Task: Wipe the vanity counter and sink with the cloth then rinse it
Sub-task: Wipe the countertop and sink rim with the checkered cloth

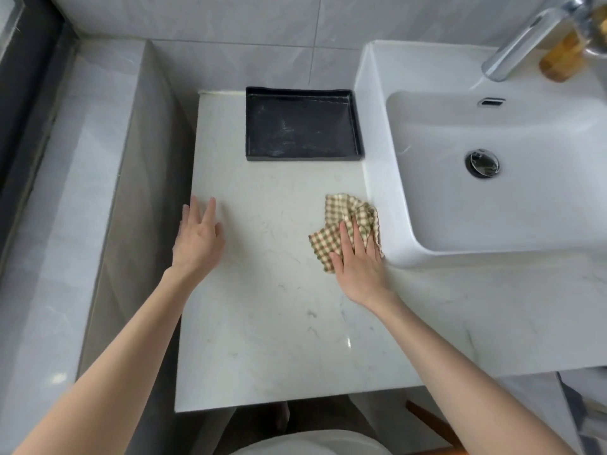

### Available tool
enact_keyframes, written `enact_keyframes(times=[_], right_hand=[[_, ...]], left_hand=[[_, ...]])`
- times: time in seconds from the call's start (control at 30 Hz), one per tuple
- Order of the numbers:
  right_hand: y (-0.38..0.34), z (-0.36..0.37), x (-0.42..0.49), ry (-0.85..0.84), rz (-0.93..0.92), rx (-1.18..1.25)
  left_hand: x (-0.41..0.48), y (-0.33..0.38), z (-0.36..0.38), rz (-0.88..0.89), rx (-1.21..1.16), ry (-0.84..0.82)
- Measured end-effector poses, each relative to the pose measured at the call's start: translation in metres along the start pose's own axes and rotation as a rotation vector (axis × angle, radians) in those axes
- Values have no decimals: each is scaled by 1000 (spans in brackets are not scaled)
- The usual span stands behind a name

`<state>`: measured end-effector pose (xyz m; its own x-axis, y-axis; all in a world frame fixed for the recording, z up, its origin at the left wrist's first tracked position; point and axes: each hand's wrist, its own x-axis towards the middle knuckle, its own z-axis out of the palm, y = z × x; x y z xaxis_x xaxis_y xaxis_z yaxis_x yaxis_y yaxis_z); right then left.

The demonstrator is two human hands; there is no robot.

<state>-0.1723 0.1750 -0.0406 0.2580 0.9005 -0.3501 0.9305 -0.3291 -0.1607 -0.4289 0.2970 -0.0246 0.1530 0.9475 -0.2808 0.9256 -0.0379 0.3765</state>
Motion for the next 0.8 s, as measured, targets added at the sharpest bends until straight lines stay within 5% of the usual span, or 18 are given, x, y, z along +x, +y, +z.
enact_keyframes(times=[0.23,0.53,0.8], right_hand=[[-13,-15,37,-98,74,181],[-30,-20,84,-38,37,85],[-155,33,3,-84,-418,-25]], left_hand=[[-7,-14,5,44,-10,-54],[-24,-24,-4,-30,-73,-108],[-64,-44,-11,-32,-169,-123]])
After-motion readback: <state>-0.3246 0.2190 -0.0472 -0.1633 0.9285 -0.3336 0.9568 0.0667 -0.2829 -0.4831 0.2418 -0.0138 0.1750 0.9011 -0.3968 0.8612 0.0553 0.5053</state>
